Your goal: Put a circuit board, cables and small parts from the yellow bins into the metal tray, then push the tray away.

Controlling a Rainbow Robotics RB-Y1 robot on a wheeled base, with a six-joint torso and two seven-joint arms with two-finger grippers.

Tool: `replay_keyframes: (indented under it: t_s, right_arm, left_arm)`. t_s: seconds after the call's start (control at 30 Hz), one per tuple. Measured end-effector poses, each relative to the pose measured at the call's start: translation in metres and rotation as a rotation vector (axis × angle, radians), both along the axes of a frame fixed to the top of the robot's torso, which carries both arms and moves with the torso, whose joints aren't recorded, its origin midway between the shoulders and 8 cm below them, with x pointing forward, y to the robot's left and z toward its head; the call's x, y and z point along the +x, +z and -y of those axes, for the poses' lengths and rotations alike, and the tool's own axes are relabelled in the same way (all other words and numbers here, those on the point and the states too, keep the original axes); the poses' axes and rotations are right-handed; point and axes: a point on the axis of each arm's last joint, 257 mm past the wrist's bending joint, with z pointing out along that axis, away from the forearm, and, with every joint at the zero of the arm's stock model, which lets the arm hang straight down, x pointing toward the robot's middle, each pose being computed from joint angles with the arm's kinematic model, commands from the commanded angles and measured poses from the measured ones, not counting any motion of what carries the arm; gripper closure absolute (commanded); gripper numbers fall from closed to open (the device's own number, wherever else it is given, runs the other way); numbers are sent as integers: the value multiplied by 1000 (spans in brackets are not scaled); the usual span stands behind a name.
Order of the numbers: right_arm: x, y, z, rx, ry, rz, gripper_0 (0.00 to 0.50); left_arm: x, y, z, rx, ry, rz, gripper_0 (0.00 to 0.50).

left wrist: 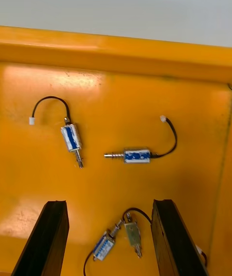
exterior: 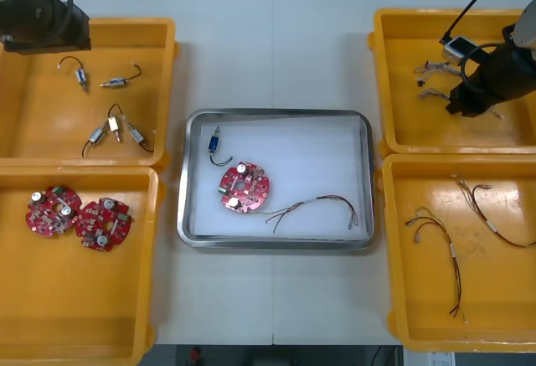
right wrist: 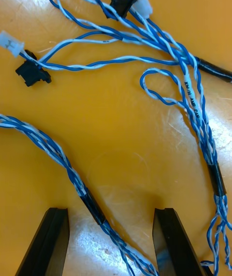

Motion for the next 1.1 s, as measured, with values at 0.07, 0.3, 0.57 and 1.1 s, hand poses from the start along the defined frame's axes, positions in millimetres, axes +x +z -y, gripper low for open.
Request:
replay_keyframes:
  t_s: [0.07, 0.3, 0.57, 1.1]
  right_arm:
    - [-1, -1, 0, 2, -1, -4, 96]
    - [-1, -3, -1, 6, -4, -12, 500]
    - [-2, -2, -1, 8, -3, -12, 500]
    - [-36, 36, -22, -28, 88, -139, 500]
  left_arm:
    - [8, -2, -6, -14, 15, 19, 0]
    - [26, -15, -27, -49, 60, 61, 0]
    - [39, -41, -47, -49, 99, 78, 0]
    - [47, -84, -47, -10, 91, 63, 0]
